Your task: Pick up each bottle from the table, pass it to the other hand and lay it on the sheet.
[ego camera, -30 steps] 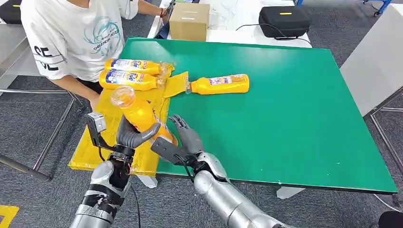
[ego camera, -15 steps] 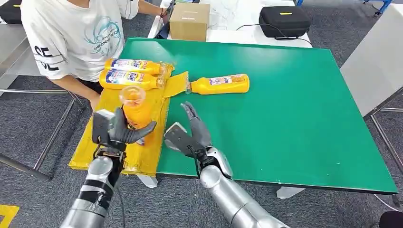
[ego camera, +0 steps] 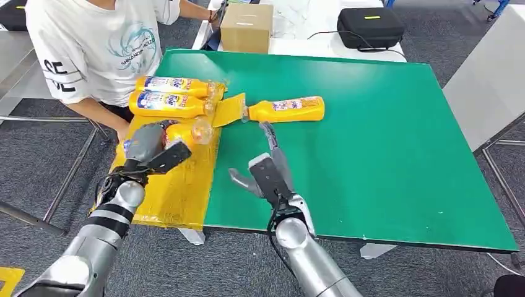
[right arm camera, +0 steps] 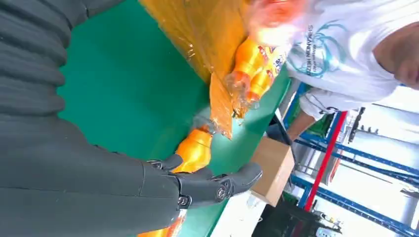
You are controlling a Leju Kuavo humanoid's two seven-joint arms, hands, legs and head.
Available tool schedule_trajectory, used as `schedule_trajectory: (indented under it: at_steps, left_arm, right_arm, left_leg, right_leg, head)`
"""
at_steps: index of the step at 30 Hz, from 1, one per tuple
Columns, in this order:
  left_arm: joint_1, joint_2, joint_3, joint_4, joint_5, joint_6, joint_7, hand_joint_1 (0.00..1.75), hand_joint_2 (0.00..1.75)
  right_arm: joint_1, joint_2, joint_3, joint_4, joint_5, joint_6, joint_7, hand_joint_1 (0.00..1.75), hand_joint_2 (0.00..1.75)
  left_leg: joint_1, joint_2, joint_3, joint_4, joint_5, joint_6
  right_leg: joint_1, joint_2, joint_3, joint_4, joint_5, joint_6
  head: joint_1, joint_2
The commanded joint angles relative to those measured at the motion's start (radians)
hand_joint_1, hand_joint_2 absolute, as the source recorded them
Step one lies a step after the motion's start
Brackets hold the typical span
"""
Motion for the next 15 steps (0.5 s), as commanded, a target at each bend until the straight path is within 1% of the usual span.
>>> schedule_trajectory:
  at_steps: [1,5,7,8,9,13,14,15]
  left_arm:
    - [-0.145,0.1,-0.196,0.339,-0.226,0.004,0.053,1.75,1.75]
    - [-0.169,0.1,-0.242,0.408,-0.29,0.016,0.083,1.75,1.75]
    - [-0.178,0.099,-0.26,0.434,-0.312,-0.006,0.098,1.75,1.75]
    - [-0.182,0.099,-0.268,0.448,-0.322,-0.015,0.11,1.75,1.75]
    - [-0.182,0.099,-0.268,0.448,-0.322,-0.015,0.11,1.75,1.75]
    - [-0.183,0.097,-0.273,0.456,-0.328,-0.016,0.115,1.75,1.75]
    - [-0.183,0.097,-0.273,0.456,-0.328,-0.016,0.115,1.75,1.75]
    - [-0.191,0.096,-0.291,0.474,-0.35,-0.032,0.128,1.75,1.75]
  right_arm:
    - [-0.009,-0.035,-0.013,-0.027,-0.019,0.04,-0.004,0.0,1.75]
    - [-0.022,-0.03,-0.008,-0.005,-0.023,0.051,-0.009,0.0,1.75]
    - [-0.027,-0.029,-0.004,0.003,-0.023,0.058,-0.009,0.0,1.75]
    - [-0.029,-0.027,-0.002,0.006,-0.023,0.061,-0.01,0.0,1.75]
    - [-0.029,-0.027,-0.002,0.006,-0.023,0.061,-0.01,0.0,1.75]
    - [-0.03,-0.026,-0.001,0.005,-0.022,0.059,-0.012,0.0,1.75]
    - [-0.03,-0.026,-0.001,0.005,-0.022,0.059,-0.012,0.0,1.75]
    - [-0.028,-0.024,-0.002,0.002,-0.026,0.057,-0.02,0.0,1.75]
  left_leg:
    - [0.001,0.0,0.007,0.0,-0.003,-0.001]
    - [0.002,-0.002,0.01,0.0,-0.004,-0.002]
    - [0.001,-0.001,0.007,0.0,-0.002,-0.001]
    - [0.002,-0.001,0.008,0.001,-0.004,-0.001]
    - [0.001,0.0,0.003,0.0,-0.001,-0.001]
    - [0.001,0.0,0.006,0.001,-0.003,-0.001]
    - [0.001,0.0,0.003,0.0,-0.002,-0.001]
    - [0.001,-0.001,0.005,0.0,-0.002,-0.001]
  right_leg:
    - [0.001,0.0,0.007,0.0,-0.003,-0.002]
    - [0.002,-0.001,0.01,0.001,-0.005,-0.003]
    - [0.001,-0.001,0.007,0.0,-0.003,-0.002]
    - [0.002,-0.001,0.008,0.0,-0.004,-0.002]
    - [0.001,0.0,0.003,0.0,-0.001,-0.001]
    - [0.001,0.0,0.006,0.001,-0.003,-0.001]
    - [0.001,0.0,0.004,0.0,-0.002,-0.001]
    - [0.001,0.0,0.006,0.0,-0.003,-0.001]
  head:
    - [0.0,0.0]
    - [0.0,0.0]
    - [0.0,0.0]
    - [0.0,0.0]
    - [0.0,0.0]
    - [0.0,0.0]
    - [0.0,0.0]
    - [0.0,0.0]
